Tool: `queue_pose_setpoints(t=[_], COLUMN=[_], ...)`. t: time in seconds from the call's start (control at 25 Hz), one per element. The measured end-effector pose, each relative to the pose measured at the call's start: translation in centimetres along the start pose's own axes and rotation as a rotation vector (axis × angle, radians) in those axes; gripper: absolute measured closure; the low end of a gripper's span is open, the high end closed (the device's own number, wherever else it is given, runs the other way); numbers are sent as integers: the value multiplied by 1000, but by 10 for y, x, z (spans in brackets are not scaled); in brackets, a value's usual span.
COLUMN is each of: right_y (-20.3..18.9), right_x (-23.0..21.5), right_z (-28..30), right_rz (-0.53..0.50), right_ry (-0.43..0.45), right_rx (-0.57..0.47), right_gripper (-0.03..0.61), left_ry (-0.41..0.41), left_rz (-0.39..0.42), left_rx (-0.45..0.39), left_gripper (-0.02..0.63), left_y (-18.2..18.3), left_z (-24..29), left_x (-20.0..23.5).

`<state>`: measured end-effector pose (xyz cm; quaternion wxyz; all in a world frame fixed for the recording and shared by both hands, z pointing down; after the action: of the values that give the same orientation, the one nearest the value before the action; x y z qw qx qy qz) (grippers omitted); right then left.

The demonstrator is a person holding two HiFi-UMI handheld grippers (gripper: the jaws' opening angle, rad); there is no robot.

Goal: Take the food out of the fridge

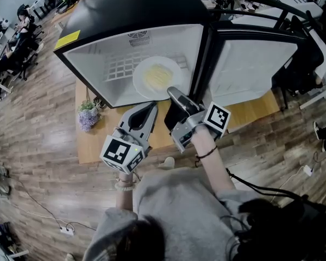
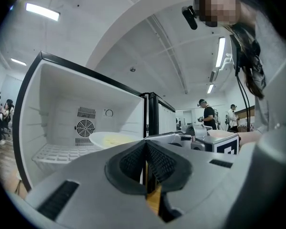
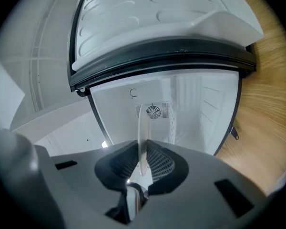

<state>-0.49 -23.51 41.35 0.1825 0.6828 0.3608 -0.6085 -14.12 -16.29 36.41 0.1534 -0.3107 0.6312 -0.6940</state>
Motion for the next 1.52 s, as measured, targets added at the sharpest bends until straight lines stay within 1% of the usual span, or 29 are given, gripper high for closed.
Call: queue_pose_setpoints(t=[0.12,0.36,0.56,0.72,0.84,1.04,1.52], right_y=[-2,-4,-6,-5,-3,-1,9], right_x=[1,2,2,3,3,0,-2], right_z=[-6,-21,-25,-27,-27,-28,-29], right_rz=[9,17,13,11,12,19,18], right_ry=[9,16,23,23,26,22,17], right_rx=[6,18,33,36,38,33,30], right_gripper=[529,528,529,531,531,531,531], left_ry=[7,16,13,17,12,13,27], left_rz=[23,10,4,-11,-9,-35,-39], left_rx=[13,-13,-1,-8,-12,-11,-5], left_gripper=[606,606,606,606,606,606,606], left_y=[-1,3,0,-1,-1,-5,-7], left_z=[-2,-6,-9,-10,-7,-6,1], left_x=[-5,-16,-24,-27,-28,-27,-29])
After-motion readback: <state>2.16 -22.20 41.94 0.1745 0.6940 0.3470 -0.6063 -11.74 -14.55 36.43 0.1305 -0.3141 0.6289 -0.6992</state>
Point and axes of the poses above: the fingertips, and each gripper's own axes: z forward along the fingers, x to its left, y out of its top, the point moved 7 cm from there along -z, backward along the fingers, and after that the axes turned 12 degrees about -z, right-handed, at the moved point
